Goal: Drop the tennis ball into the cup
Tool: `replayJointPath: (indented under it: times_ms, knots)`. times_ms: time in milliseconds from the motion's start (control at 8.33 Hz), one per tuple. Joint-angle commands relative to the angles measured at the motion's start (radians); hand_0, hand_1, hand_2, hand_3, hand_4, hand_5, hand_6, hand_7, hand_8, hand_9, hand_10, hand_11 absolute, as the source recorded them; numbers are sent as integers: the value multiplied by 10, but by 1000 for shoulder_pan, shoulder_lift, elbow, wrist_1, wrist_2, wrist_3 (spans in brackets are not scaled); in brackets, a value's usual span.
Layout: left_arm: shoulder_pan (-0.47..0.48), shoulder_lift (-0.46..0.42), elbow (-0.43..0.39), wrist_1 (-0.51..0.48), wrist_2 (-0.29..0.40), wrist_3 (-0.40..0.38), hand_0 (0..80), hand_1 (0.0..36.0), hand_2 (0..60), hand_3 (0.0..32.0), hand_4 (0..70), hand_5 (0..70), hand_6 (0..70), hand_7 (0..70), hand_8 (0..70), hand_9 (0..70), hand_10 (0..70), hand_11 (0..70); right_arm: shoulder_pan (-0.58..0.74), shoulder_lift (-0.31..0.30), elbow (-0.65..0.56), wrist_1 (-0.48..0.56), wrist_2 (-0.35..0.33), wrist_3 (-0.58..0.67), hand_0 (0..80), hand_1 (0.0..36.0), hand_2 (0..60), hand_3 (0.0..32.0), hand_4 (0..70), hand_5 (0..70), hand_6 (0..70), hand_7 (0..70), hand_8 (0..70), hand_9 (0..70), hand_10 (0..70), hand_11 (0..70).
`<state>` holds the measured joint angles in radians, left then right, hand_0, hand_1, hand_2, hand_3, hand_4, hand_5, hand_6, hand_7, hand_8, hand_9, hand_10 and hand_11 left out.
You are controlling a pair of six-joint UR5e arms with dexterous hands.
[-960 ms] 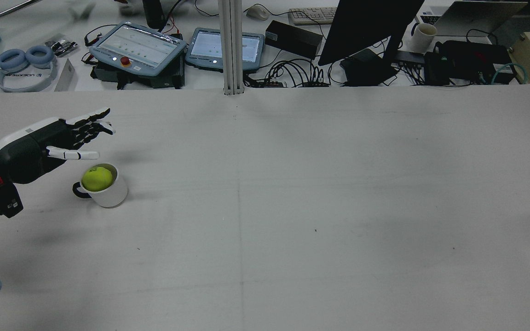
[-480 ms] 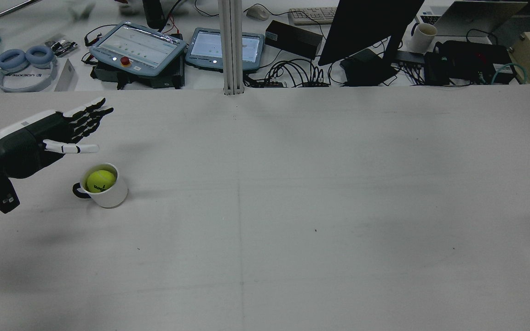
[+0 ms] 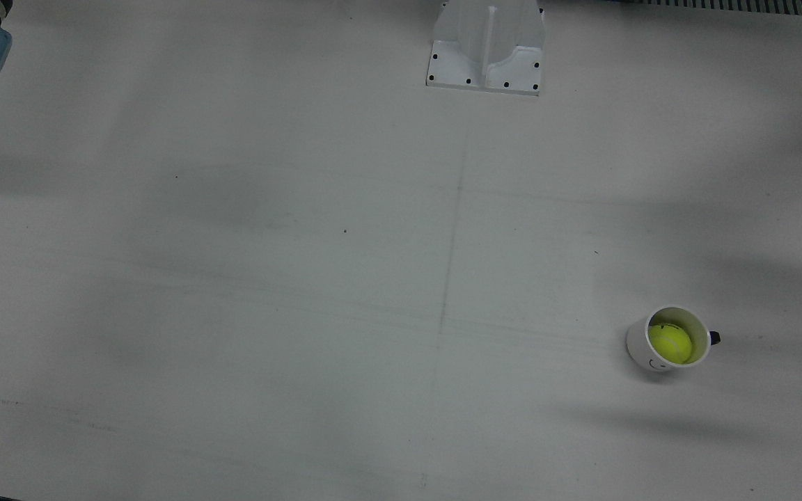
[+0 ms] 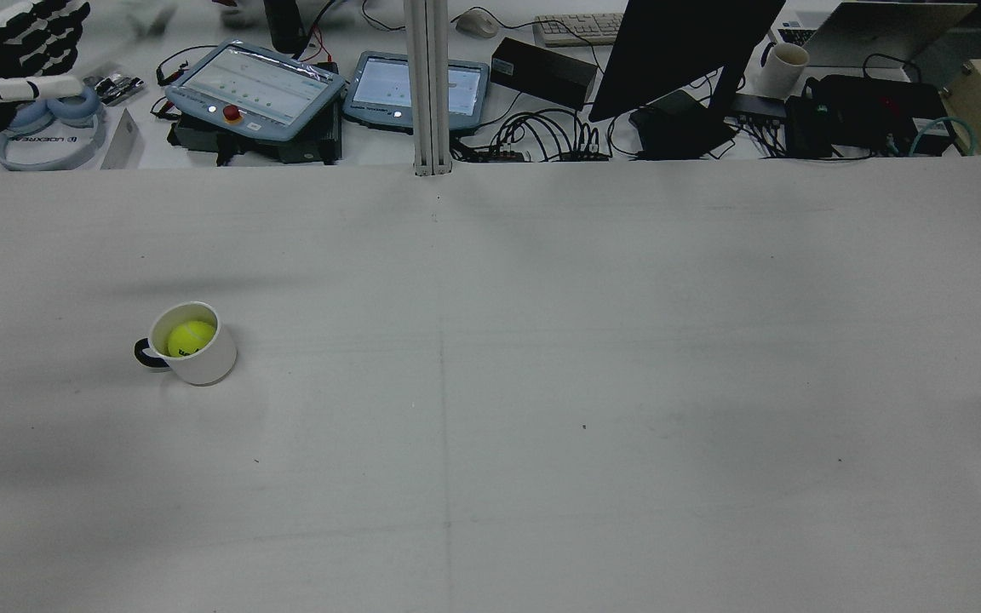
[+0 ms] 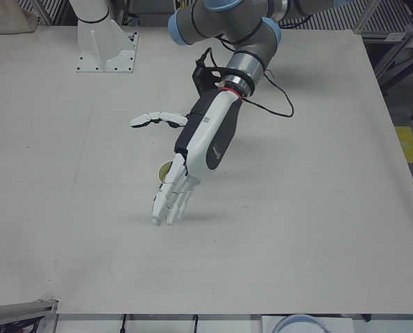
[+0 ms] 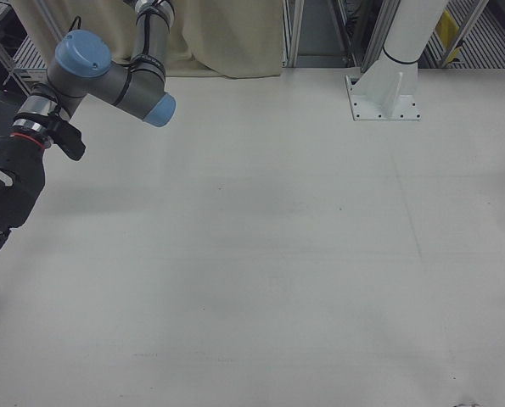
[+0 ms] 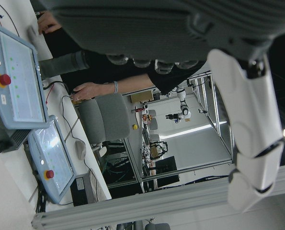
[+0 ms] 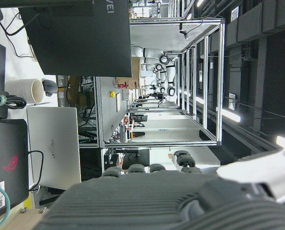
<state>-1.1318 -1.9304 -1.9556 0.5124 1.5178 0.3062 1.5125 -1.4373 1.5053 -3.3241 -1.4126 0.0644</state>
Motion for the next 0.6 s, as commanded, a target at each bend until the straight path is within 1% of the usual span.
replayJointPath:
  times_ms: [0, 120, 240, 360, 480]
  knots:
    - [-127, 34, 131, -67, 2, -5, 468, 208, 172, 0, 0, 0, 0, 80, 0, 2, 0, 0, 0, 0, 1, 0, 1, 0, 0, 0, 0, 0, 0, 0, 0, 0, 0, 0, 0, 0]
    - [-169, 115, 132, -96, 2, -12, 476, 217, 168, 0, 0, 6, 1, 81, 0, 2, 0, 0, 0, 0, 1, 0, 0, 0, 0, 0, 0, 0, 0, 0, 0, 0, 0, 0, 0, 0]
    - [-224, 148, 121, -97, 5, -13, 490, 236, 173, 0, 0, 18, 4, 78, 0, 2, 0, 0, 2, 0, 3, 0, 1, 0, 0, 0, 0, 0, 0, 0, 0, 0, 0, 0, 0, 0]
    - [-235, 154, 104, -59, 5, -25, 502, 256, 187, 0, 0, 17, 1, 83, 0, 2, 0, 0, 2, 0, 1, 0, 1, 0, 0, 0, 0, 0, 0, 0, 0, 0, 0, 0, 0, 0]
    - [-235, 166, 92, -49, 7, -26, 508, 259, 187, 0, 0, 28, 5, 71, 0, 1, 0, 0, 0, 0, 1, 0, 1, 0, 0, 0, 0, 0, 0, 0, 0, 0, 0, 0, 0, 0]
